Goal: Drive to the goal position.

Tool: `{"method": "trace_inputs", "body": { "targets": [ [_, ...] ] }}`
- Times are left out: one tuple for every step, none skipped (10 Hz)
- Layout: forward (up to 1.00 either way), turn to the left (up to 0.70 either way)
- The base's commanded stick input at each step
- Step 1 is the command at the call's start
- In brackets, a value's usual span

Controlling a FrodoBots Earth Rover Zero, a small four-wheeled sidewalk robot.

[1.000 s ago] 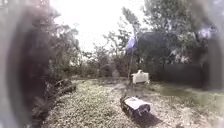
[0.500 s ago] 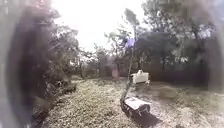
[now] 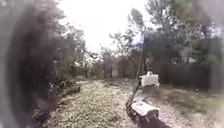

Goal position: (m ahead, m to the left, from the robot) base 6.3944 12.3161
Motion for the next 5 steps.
{"method": "trace_inputs", "body": {
  "targets": [
    [0.49, 0.00],
    [0.49, 0.00],
    [0.49, 0.00],
    [0.50, 0.00],
    [0.50, 0.00]
  ]
}}
